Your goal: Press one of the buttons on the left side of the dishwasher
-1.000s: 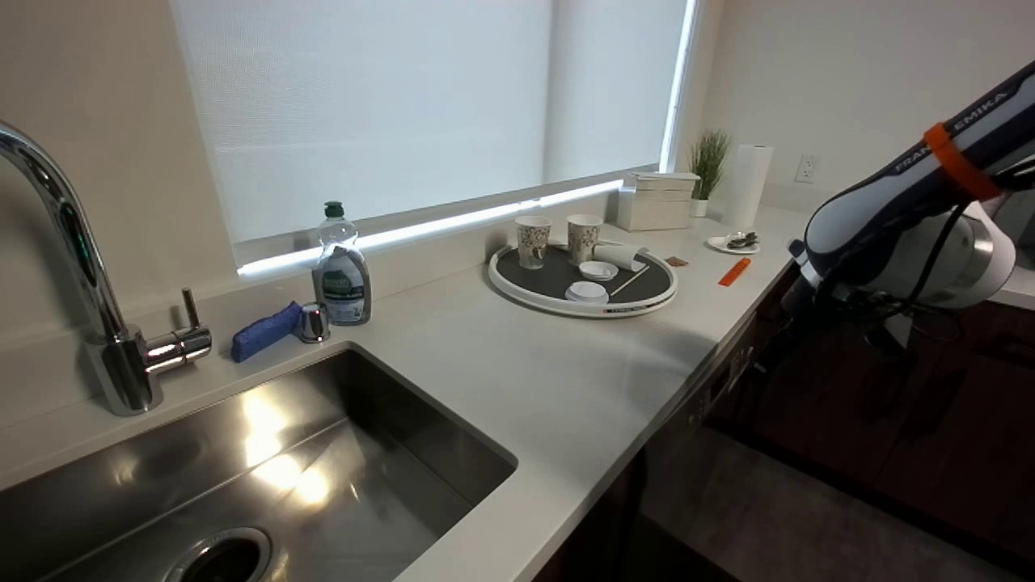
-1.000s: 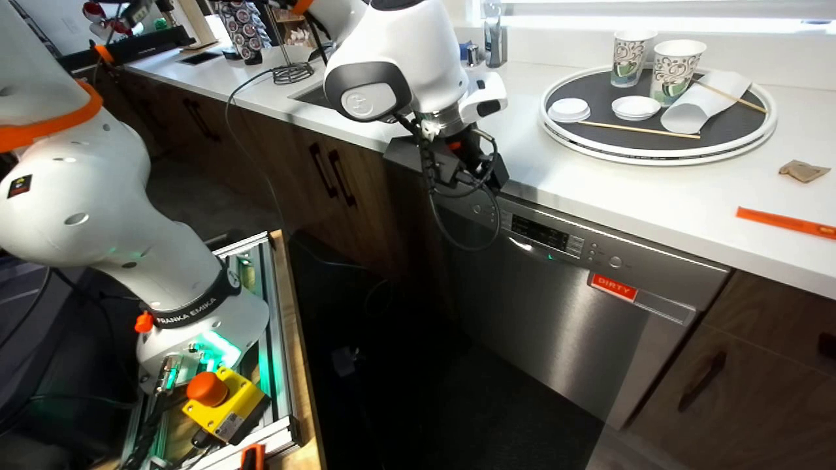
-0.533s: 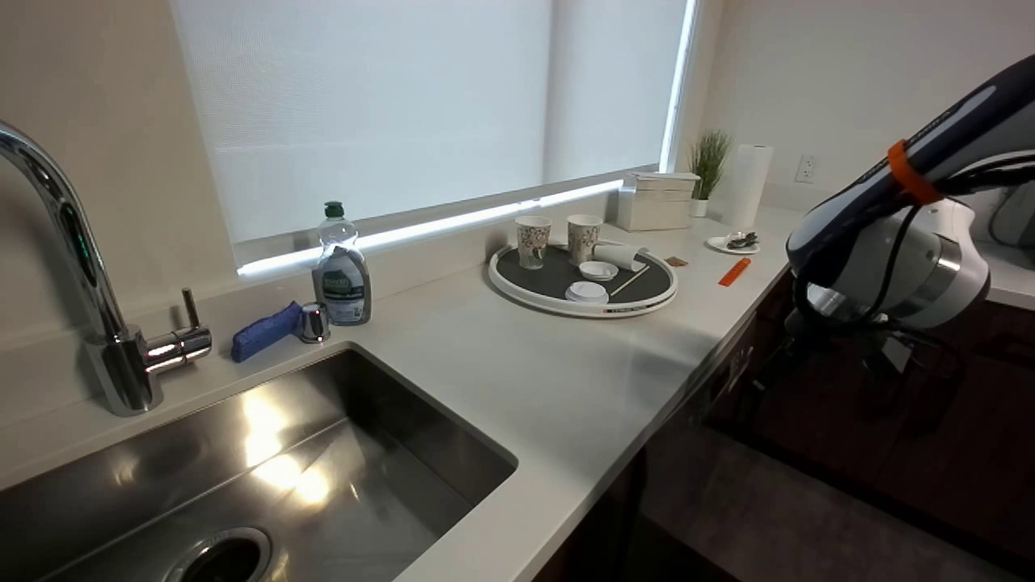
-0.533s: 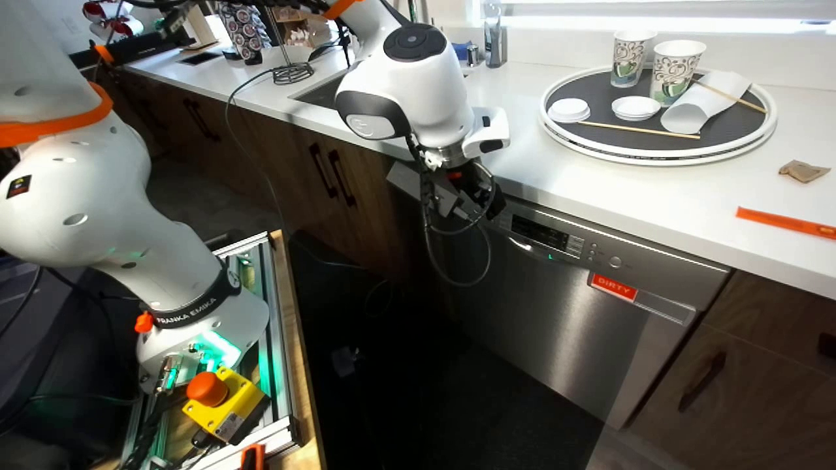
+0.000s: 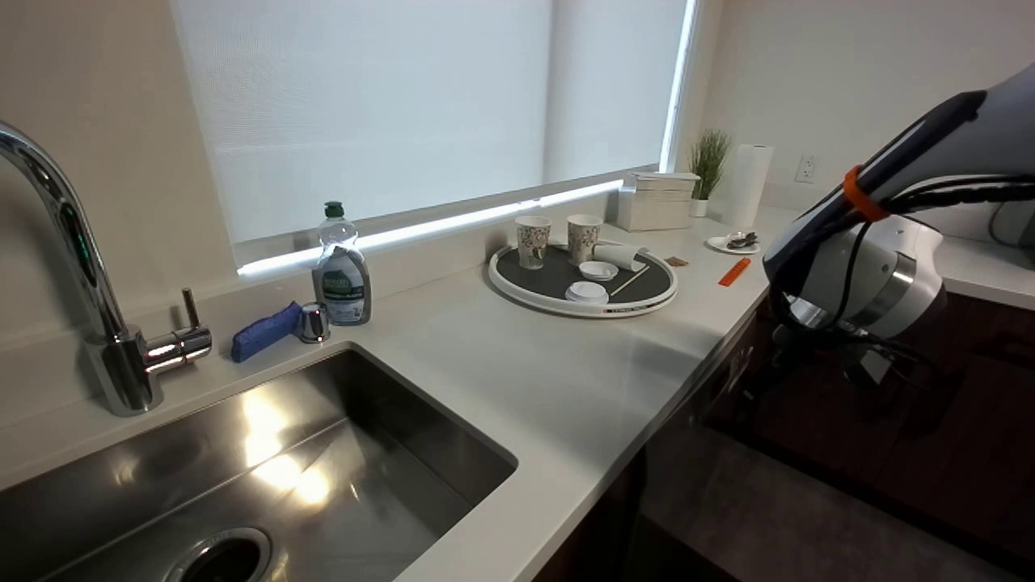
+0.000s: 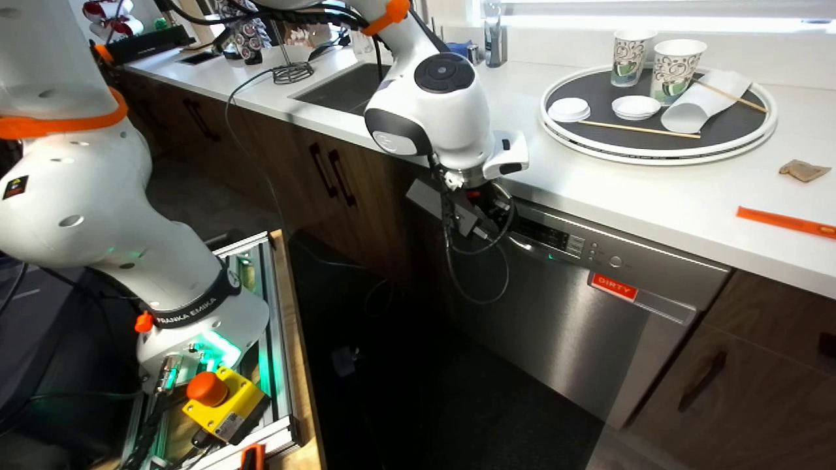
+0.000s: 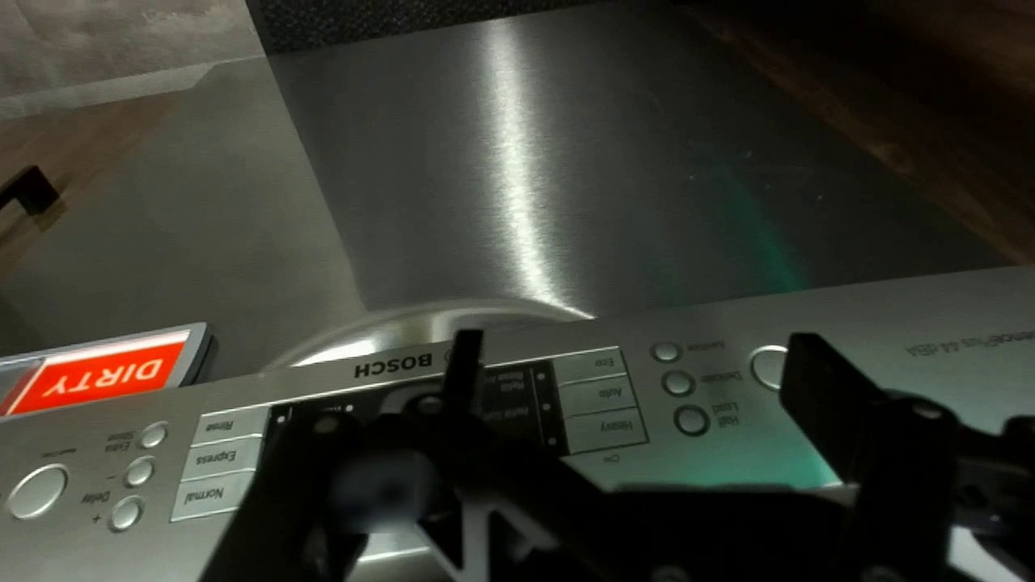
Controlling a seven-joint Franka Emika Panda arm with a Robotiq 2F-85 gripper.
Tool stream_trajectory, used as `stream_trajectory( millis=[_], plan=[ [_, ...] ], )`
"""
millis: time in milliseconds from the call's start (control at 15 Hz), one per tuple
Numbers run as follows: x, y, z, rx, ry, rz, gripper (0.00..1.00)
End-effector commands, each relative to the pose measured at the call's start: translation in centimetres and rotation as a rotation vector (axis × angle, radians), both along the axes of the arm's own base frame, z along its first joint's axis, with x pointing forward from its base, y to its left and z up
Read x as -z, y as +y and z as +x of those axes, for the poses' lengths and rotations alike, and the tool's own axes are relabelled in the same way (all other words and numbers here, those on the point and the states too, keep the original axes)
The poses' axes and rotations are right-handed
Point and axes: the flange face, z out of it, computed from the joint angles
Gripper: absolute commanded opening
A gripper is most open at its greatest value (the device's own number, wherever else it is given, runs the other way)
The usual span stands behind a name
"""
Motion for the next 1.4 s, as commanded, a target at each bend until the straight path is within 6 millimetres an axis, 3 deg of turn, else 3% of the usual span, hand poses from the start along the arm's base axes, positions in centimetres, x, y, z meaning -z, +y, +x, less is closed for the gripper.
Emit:
stream_trajectory(
  millis=[0,400,467,600,667,1333],
  plan=[
    [2.3,0.1,1.8,-0.016,-0.004,0.009,0.69],
    [3.5,1.2,4.0,-0.026,-0.054,0.039,0.22],
    [2.6,1.3,3.3,-0.023,-0.029,0.047,0.40],
    [2.9,1.4,3.7,-0.027,-0.034,0.051,0.24],
    [3.0,1.3,3.8,-0.027,-0.034,0.051,0.22],
    [3.0,1.3,3.9,-0.028,-0.036,0.052,0.22]
  ],
)
